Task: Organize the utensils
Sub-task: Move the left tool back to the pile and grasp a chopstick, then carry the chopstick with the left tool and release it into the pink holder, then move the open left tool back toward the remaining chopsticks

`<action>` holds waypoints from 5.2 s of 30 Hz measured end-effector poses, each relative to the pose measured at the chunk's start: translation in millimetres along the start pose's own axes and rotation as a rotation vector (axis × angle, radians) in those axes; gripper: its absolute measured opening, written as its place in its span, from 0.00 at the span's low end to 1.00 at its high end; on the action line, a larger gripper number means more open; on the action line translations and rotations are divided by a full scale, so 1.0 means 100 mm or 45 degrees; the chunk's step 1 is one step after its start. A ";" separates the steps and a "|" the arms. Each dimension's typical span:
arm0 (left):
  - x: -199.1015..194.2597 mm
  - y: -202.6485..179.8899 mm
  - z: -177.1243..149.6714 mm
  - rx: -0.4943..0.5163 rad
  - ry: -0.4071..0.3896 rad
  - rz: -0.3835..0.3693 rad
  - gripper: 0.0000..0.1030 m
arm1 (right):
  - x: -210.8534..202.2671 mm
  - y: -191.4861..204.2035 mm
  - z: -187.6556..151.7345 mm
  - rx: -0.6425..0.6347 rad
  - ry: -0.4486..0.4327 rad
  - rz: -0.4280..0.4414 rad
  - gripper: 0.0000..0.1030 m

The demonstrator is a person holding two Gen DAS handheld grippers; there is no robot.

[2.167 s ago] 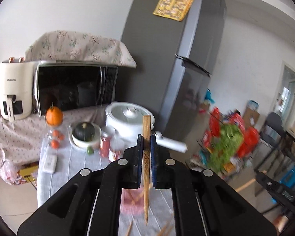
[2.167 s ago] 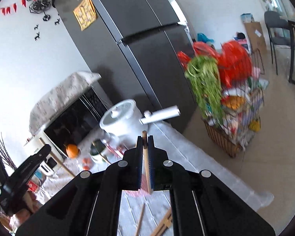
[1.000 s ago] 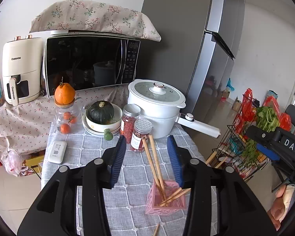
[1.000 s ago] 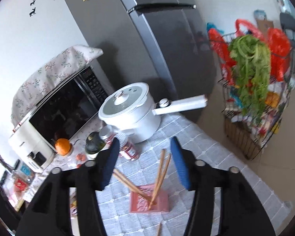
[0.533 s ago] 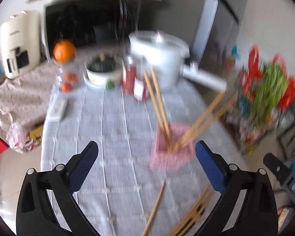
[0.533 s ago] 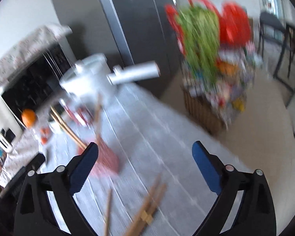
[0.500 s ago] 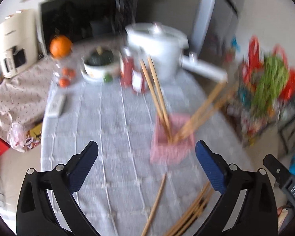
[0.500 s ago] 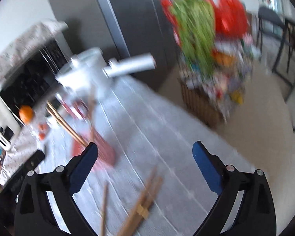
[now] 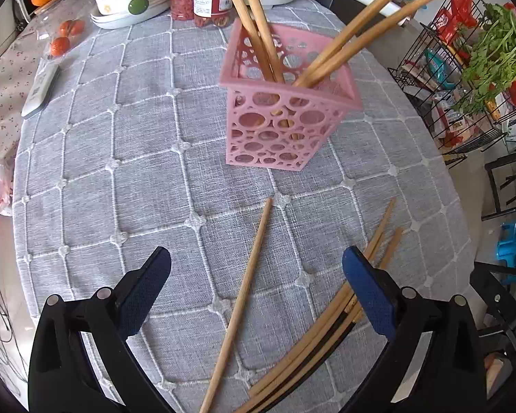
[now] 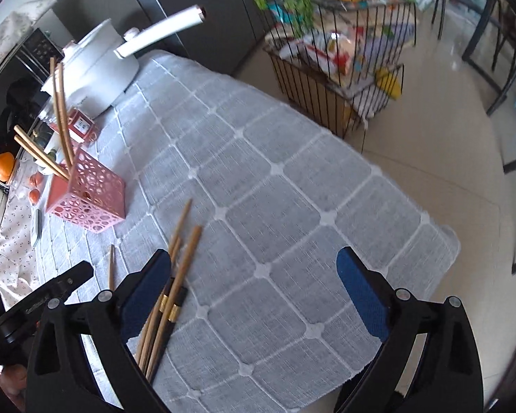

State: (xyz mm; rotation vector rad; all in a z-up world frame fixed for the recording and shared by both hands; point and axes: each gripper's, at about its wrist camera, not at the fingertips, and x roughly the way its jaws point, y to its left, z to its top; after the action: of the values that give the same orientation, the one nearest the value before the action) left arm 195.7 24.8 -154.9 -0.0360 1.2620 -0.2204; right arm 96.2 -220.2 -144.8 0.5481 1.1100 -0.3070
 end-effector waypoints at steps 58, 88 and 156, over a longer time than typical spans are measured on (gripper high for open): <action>-1.92 0.16 -0.97 0.142 -0.712 -0.104 0.04 | -1.31 0.53 -0.49 -0.179 -0.388 0.438 0.08; -1.92 0.04 0.75 -0.058 -0.895 -0.109 0.23 | -1.83 1.07 0.73 -0.110 -0.568 0.600 0.08; -0.94 -0.56 -0.17 0.224 -0.635 0.221 0.93 | -0.57 0.09 -0.17 -0.077 -0.363 -0.147 0.93</action>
State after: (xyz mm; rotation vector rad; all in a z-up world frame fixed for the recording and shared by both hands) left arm 144.9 -11.0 -63.1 0.1609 0.7412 -0.1586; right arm 63.4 -205.0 -96.7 0.3734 0.8729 -0.4362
